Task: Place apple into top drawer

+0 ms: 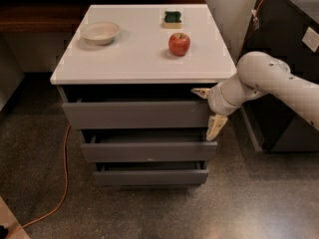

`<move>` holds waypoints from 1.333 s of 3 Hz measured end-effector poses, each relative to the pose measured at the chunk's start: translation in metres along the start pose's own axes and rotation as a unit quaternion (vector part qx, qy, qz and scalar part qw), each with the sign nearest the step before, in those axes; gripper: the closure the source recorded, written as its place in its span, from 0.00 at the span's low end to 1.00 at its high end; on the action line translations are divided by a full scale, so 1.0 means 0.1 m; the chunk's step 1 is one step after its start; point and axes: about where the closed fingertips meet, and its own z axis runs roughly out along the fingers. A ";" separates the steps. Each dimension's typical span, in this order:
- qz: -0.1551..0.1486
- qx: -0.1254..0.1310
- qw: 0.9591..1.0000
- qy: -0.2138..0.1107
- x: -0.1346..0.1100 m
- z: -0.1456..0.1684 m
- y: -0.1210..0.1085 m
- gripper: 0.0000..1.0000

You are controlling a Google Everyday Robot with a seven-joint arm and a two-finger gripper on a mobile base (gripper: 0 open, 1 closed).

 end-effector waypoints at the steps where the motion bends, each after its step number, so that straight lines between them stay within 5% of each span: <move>1: 0.013 0.013 1.000 0.000 0.02 0.18 -0.14 0.00; 3: 0.032 0.026 0.999 0.015 0.06 0.46 -0.27 0.00; 4: 0.038 0.020 0.999 0.020 0.10 0.55 -0.26 0.14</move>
Offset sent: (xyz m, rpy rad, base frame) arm 0.0460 0.0190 -0.0324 0.0133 -0.0367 -0.1027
